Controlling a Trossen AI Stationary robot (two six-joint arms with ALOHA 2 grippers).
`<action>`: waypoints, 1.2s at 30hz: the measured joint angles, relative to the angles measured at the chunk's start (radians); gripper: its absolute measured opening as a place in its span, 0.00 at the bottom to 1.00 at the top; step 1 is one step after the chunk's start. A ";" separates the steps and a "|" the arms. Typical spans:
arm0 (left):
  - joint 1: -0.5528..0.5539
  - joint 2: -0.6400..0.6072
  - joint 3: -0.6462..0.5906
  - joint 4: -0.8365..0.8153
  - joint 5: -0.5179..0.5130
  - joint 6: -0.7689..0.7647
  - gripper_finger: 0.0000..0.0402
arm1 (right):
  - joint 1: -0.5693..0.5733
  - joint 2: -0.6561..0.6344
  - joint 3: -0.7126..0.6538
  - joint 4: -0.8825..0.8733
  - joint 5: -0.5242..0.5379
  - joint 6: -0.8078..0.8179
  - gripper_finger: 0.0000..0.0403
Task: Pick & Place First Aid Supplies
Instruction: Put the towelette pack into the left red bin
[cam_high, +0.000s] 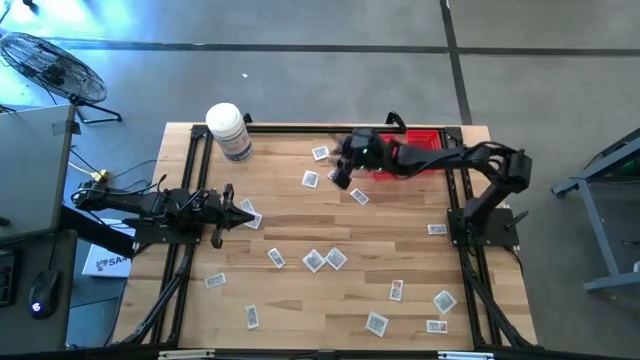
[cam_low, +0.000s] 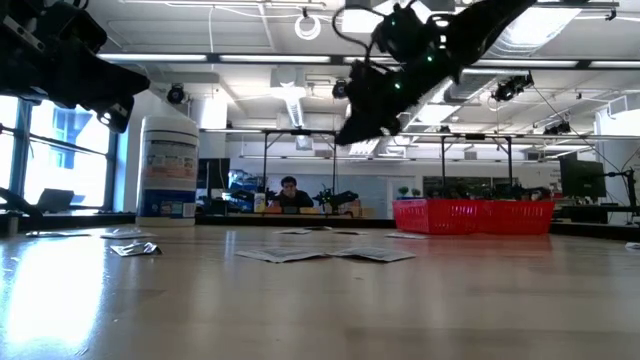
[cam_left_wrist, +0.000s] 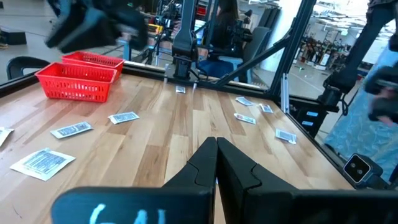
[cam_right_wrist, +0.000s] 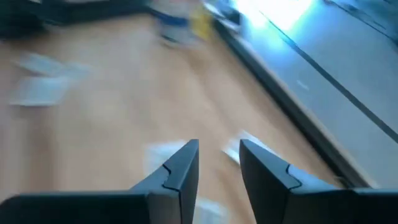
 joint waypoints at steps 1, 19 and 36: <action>0.000 0.000 0.000 0.000 0.000 0.000 0.00 | 0.020 0.020 0.008 0.024 -0.009 -0.002 0.27; 0.000 0.000 0.000 0.000 0.000 0.000 0.00 | 0.080 0.437 0.325 -0.206 0.002 -0.083 0.34; 0.000 0.000 0.000 0.000 0.000 0.000 0.00 | 0.068 0.494 0.325 -0.212 -0.053 -0.081 0.37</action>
